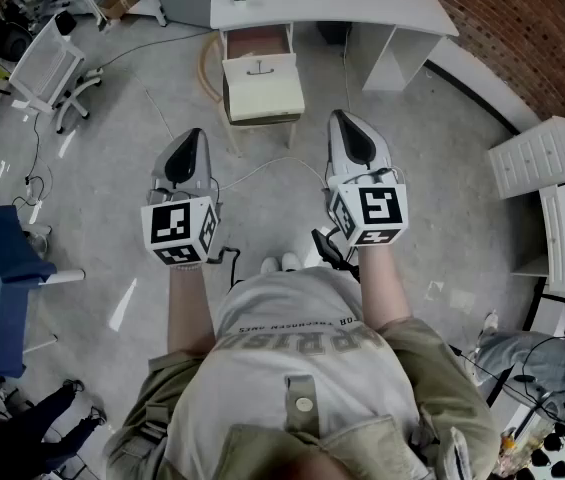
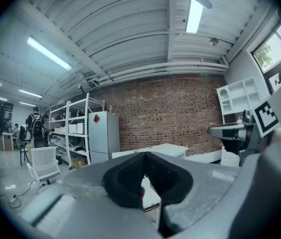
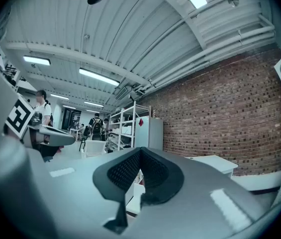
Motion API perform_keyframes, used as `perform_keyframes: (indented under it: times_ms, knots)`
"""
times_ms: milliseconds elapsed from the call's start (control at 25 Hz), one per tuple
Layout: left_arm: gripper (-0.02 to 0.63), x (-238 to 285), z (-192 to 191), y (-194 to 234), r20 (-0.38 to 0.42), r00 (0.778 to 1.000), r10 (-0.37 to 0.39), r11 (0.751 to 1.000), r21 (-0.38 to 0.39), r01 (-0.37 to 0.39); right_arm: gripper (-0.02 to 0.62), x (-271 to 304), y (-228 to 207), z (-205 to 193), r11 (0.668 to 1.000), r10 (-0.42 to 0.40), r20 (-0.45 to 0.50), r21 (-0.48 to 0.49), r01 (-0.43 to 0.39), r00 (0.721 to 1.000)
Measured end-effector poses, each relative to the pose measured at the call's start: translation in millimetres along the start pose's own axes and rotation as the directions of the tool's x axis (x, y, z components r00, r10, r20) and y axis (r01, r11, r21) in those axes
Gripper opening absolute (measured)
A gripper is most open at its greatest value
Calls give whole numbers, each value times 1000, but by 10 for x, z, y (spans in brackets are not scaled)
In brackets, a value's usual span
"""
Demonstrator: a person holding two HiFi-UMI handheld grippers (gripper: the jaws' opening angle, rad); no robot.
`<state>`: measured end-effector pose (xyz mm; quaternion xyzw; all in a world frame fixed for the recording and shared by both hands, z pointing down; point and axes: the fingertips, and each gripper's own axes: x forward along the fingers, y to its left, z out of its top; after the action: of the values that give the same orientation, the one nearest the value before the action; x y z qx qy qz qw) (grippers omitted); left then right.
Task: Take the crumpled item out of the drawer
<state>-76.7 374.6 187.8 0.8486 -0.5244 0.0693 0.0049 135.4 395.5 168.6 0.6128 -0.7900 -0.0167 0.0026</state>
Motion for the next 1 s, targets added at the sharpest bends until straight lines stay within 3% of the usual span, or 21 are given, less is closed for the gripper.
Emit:
perform_keyframes:
  times_ms: [640, 880, 960, 1000]
  knots:
    - [8, 66, -102, -125, -30, 1000, 5, 1000, -11, -5, 2, -54, -99, -87, 1000, -5, -17, -15, 4, 1000]
    - [8, 167, 22, -236, 35, 999, -15, 998, -53, 17, 5, -47, -345, -22, 992, 13, 48, 127, -19, 999]
    - [8, 192, 9, -220, 32, 999, 11, 999, -49, -9, 115, -38, -410, -41, 989, 36, 50, 141, -43, 998]
    - [44, 205, 9, -208, 31, 999, 27, 998, -55, -25, 165, -29, -442, -45, 989, 49, 52, 139, -56, 997]
